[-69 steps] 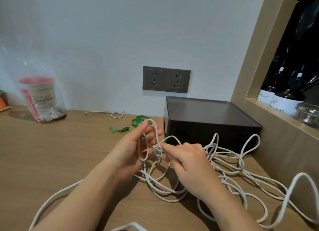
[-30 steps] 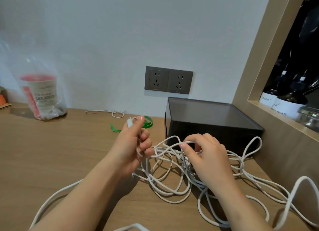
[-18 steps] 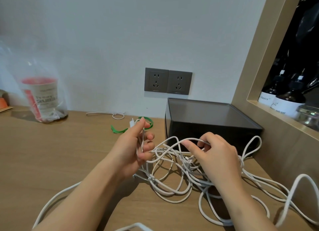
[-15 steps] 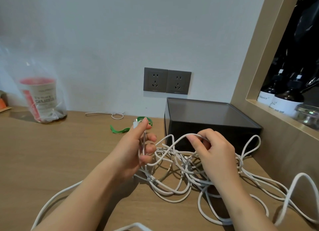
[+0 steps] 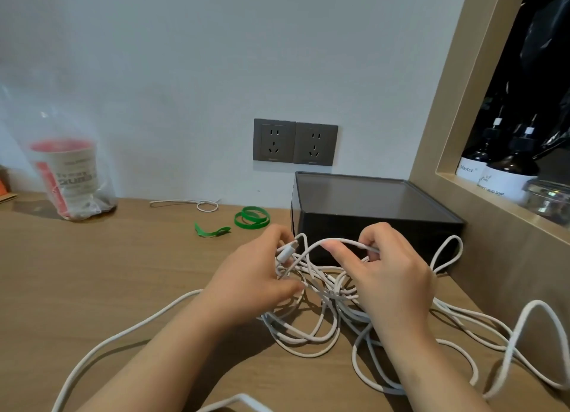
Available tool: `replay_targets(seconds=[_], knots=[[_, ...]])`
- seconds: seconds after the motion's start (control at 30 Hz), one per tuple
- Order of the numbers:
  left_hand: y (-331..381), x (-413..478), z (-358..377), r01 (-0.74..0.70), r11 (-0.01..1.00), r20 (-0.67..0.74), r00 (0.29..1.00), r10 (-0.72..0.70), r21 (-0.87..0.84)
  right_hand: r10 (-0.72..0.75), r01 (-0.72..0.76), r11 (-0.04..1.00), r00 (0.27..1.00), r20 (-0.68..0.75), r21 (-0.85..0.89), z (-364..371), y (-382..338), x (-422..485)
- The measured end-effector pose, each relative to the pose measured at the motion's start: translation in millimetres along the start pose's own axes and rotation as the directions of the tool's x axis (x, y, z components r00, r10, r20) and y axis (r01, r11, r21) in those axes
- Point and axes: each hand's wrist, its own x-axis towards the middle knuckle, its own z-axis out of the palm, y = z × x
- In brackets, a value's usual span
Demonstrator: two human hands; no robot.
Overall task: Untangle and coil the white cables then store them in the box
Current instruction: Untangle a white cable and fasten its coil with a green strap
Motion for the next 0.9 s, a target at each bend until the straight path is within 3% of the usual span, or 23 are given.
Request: replay_targets(seconds=[0.13,0.23,0.3,0.37,0.43,0.5,0.6,0.63,0.67,0.7,0.73,0.77,0.8,0.83,0.9], knots=[[-1.5,-0.7,-1.1,0.017,0.986,-0.013,1.0,-0.02,-0.166,-0.054,0.056,0.996,0.998,-0.032,0.072,2.9,1.0,1.0],[-2.6,-0.2,-4.2,0.028,0.952,-0.032,0.999,-0.04,-0.306,0.017,-0.02,0.98,1.0,0.02,0.2,5.7,2.6,1.5],[-0.1,0.2,-7.8,0.068,0.868,-0.023,0.996,-0.091,-0.493,0.118,-0.134,0.959,0.99,0.077,0.25,4.5,1.8,2.3],[4.2,-0.8,-10.8,0.143,0.712,0.073,0.989,-0.128,-0.688,0.226,-0.256,0.929,0.965,0.136,0.267,1.5,1.3,3.7],[6.4,-2.8,-10.7,0.187,0.631,0.141,0.982,-0.123,-0.753,0.336,-0.382,0.881,0.921,0.199,0.278,-0.8,-0.2,5.9],[6.0,-2.9,-8.4,0.209,0.57,0.166,0.978,-0.128,-0.795,0.471,-0.567,0.722,0.823,0.318,0.396,-1.9,-1.8,9.6],[3.5,-1.2,-10.3,0.28,0.433,0.226,0.959,-0.172,-0.857,0.497,-0.768,0.126,0.596,0.631,0.627,-6.4,-5.7,14.8],[2.6,-0.7,-11.6,0.287,0.405,0.23,0.955,-0.184,-0.868,0.459,-0.776,0.017,0.567,0.685,0.631,-8.8,-6.1,16.7],[1.5,0.0,-12.6,0.286,0.388,0.226,0.955,-0.194,-0.876,0.438,-0.782,0.02,0.567,0.698,0.623,-10.8,-5.5,17.3],[0.6,0.7,-13.2,0.28,0.388,0.216,0.956,-0.201,-0.878,0.436,-0.769,0.169,0.619,0.653,0.616,-11.8,-2.7,16.3],[0.0,1.5,-13.1,0.271,0.406,0.202,0.958,-0.206,-0.873,0.423,-0.674,0.461,0.739,0.525,0.577,-11.9,-0.9,14.6],[-0.1,1.9,-12.2,0.261,0.437,0.184,0.96,-0.21,-0.861,0.351,-0.479,0.751,0.872,0.34,0.453,-11.2,0.9,12.9],[0.0,2.2,-10.9,0.249,0.471,0.166,0.963,-0.211,-0.846,0.245,-0.292,0.902,0.953,0.181,0.317,-9.4,4.7,10.5],[0.0,2.2,-9.8,0.238,0.502,0.15,0.966,-0.21,-0.832,0.205,-0.222,0.944,0.974,0.094,0.243,-9.5,4.9,9.4],[0.4,2.4,-8.7,0.218,0.534,0.12,0.97,-0.212,-0.817,0.277,-0.281,0.941,0.96,0.045,0.191,-11.1,2.6,9.1]])
